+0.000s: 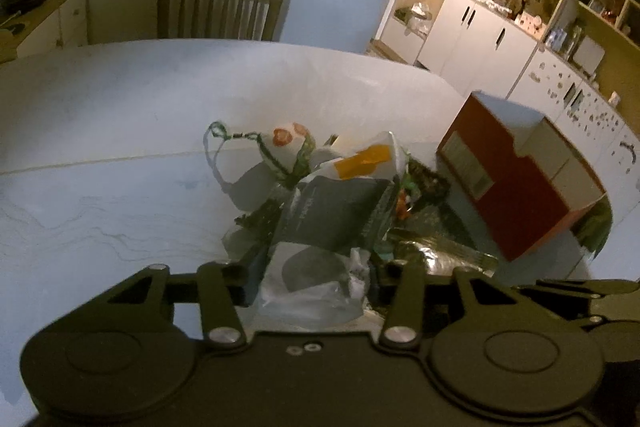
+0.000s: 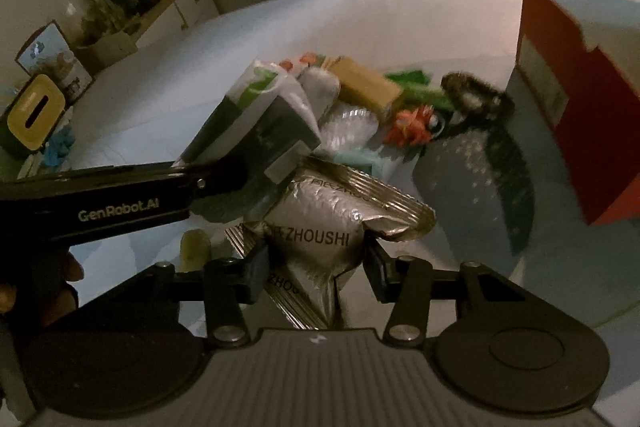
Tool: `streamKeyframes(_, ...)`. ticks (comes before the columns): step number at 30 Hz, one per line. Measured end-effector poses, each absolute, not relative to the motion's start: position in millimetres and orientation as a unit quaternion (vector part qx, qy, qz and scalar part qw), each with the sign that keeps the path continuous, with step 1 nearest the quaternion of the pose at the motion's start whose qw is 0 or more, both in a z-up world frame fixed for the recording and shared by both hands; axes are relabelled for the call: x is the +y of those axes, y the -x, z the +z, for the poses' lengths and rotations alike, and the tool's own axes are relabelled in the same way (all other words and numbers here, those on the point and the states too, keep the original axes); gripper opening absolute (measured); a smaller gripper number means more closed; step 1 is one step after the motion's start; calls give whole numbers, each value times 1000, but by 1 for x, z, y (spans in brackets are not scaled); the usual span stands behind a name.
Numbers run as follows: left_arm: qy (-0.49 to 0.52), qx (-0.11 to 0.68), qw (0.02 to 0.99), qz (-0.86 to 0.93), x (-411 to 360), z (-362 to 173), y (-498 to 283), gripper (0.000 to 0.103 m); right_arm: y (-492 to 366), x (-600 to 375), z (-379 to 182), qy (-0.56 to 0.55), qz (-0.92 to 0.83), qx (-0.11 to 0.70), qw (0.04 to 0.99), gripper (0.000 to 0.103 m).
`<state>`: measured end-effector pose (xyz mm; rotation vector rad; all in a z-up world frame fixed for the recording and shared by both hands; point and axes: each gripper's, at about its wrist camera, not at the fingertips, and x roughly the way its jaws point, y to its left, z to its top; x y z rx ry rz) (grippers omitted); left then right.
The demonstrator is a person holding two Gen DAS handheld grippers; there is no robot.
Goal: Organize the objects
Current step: 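Carry the grey bag with the left tool while the right tool carries the foil packet into the shoebox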
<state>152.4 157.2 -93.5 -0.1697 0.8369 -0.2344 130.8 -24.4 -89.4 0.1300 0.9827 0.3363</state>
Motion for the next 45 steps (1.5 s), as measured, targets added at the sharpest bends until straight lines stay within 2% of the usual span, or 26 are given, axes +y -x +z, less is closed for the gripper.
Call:
streamKeyframes(13, 106, 385, 908, -123, 119, -43, -142, 47, -117, -76, -33, -65, 171, 419, 890, 48)
streamKeyframes(26, 90, 371, 917, -116, 8, -16, -162, 48, -131, -178, 6, -49, 178, 389, 903, 48)
streamKeyframes(45, 48, 391, 911, -125, -146, -18, -246, 48, -191, -333, -6, -37, 143, 396, 906, 48)
